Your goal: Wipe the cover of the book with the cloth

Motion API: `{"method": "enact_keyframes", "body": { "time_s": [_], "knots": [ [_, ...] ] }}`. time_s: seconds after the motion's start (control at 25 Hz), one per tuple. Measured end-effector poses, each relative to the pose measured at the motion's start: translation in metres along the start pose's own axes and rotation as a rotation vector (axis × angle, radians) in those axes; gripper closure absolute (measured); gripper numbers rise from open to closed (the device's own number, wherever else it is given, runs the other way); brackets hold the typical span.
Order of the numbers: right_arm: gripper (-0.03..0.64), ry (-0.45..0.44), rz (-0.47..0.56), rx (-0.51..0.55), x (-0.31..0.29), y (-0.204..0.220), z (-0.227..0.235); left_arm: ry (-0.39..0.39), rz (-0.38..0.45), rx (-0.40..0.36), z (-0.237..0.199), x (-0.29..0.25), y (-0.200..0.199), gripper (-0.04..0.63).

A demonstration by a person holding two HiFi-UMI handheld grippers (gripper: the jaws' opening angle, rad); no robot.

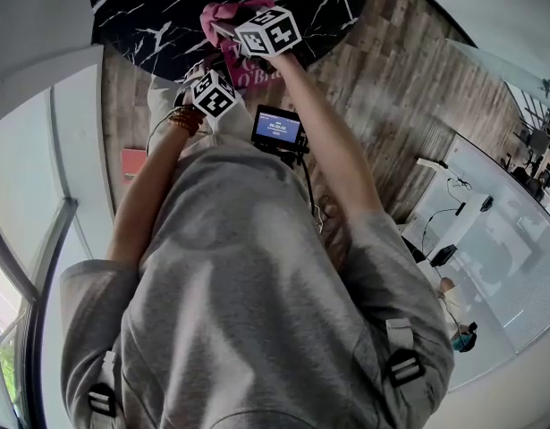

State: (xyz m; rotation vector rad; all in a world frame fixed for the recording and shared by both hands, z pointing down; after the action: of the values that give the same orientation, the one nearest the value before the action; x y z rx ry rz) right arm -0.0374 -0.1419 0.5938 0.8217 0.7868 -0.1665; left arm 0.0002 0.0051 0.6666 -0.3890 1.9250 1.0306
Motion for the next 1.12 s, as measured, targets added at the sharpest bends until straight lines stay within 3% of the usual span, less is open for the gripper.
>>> {"method": "enact_keyframes", "body": {
  "time_s": [0.16, 0.36, 0.56, 0.88, 1.12],
  "knots": [
    [0.477, 0.161, 0.042, 0.005, 0.059, 0.001, 0.049, 0.003, -0.001, 0.002, -0.001, 0.0, 0.0, 0.138],
    [0.477, 0.31, -0.096, -0.027, 0.096, 0.045, 0.101, 0.001, -0.006, -0.001, -0.001, 0.001, 0.0, 0.138],
    [0.477, 0.323, -0.243, -0.013, 0.073, 0.083, 0.109, 0.005, -0.017, 0.007, -0.001, -0.001, 0.001, 0.133],
    [0.485, 0.322, -0.255, -0.127, 0.062, 0.085, 0.11, 0.012, -0.012, 0.011, -0.003, -0.001, 0.004, 0.129],
    [0.491, 0.345, -0.248, -0.095, 0.063, 0.083, 0.107, 0.017, -0.011, 0.004, -0.002, 0.0, 0.002, 0.126]
  ]
}}
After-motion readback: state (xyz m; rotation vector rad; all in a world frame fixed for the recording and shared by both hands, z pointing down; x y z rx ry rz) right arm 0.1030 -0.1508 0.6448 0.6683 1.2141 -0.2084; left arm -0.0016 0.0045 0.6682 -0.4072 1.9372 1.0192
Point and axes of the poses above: the fingertips, and each gripper's own axes: x backward along the fingers, z to its right, y out of its underside, the point moved 3 cm from there along x, backward along the fingers
